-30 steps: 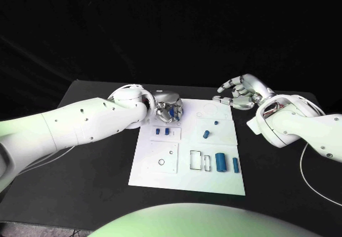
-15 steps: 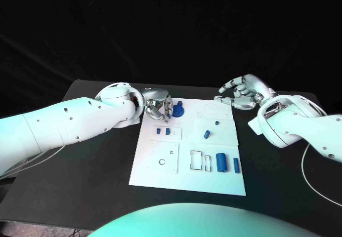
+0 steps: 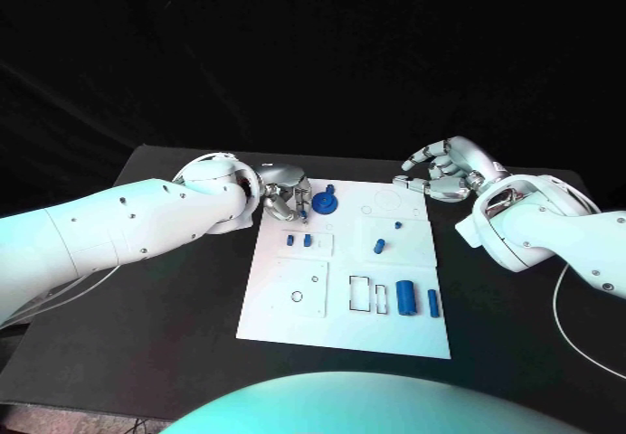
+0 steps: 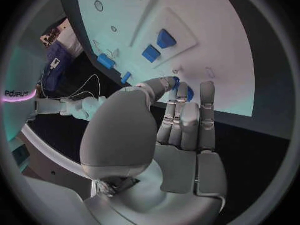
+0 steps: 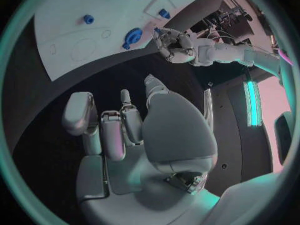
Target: Assemble the parts on the task board
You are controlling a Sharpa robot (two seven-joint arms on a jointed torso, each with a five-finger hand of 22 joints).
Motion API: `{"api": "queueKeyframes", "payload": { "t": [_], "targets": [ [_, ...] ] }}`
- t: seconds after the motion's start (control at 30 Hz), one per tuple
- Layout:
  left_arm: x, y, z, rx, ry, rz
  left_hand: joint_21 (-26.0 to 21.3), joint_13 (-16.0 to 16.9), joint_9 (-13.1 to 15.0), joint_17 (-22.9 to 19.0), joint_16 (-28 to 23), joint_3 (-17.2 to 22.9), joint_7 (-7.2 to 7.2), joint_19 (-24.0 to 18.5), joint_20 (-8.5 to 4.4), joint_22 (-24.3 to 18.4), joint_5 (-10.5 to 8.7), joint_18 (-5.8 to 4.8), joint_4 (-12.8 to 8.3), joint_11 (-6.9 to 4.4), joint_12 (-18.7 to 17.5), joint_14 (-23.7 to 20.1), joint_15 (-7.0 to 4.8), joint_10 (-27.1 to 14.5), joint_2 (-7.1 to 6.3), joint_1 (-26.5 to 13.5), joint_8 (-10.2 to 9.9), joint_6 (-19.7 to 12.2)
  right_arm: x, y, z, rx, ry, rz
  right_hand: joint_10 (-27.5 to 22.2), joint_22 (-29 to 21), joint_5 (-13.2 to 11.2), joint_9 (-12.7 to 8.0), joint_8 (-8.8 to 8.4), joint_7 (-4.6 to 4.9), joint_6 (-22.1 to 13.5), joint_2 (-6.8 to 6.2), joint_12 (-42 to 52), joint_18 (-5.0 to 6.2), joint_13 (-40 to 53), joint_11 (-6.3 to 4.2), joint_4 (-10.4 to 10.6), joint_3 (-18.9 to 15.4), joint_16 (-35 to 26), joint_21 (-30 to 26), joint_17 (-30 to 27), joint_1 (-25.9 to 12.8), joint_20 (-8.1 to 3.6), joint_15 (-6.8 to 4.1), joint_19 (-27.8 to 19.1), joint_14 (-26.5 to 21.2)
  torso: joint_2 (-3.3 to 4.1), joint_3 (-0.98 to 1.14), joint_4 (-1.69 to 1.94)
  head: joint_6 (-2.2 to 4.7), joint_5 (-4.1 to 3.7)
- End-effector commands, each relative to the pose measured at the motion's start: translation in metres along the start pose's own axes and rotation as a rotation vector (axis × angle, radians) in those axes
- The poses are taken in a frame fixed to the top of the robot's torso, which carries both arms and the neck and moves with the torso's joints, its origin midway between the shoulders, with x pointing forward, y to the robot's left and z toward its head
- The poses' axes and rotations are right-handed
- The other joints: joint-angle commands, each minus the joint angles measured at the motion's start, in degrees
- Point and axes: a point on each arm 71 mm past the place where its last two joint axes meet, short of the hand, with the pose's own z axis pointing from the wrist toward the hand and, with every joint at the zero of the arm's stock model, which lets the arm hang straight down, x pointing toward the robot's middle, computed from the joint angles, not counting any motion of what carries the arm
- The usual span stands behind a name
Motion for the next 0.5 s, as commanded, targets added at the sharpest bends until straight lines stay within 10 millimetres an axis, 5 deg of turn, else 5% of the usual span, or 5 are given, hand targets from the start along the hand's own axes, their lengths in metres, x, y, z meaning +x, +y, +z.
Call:
{"api": "queueKeyframes", "payload": {
  "t": [0.03,0.5],
  "targets": [
    [0.0021,-0.0013,0.0019,0.000,0.024,-0.007,0.3,0.0,0.1,0.0,-0.2,-0.2,-0.15,0.1,-0.42,0.1,-0.08,0.87,-0.3,-0.08,-0.4,-0.1,-0.12,0.3,-0.06,-0.5,-0.3,0.4,0.0008,0.0011,0.0000,-0.012,0.003,-0.004,-0.2,0.0,0.1,-0.1,0.12,-0.04,-0.2,0.08,-0.2,0.48,2.0,-0.26,0.0,-0.1,-0.3,-0.2,0.8,-0.1,0.00,-0.36,-0.2,2.8,0.03,0.05,-0.02,0.00,0.01],
    [0.0083,-0.0022,0.0051,-0.005,0.075,-0.006,0.3,0.0,0.1,-0.2,-0.3,-0.1,-0.21,0.1,-0.44,0.0,-0.08,0.88,-0.4,-0.14,-0.6,-0.2,-0.17,0.5,-0.01,-0.5,-0.4,0.6,0.0009,0.0010,-0.0002,-0.012,0.003,-0.004,-0.2,0.0,0.1,-0.1,0.12,-0.04,-0.2,0.08,-0.2,0.48,2.0,-0.26,0.0,-0.1,-0.3,-0.2,0.8,-0.1,0.00,-0.36,-0.2,2.8,-0.04,0.07,-0.01,0.00,-0.03]
  ]
}}
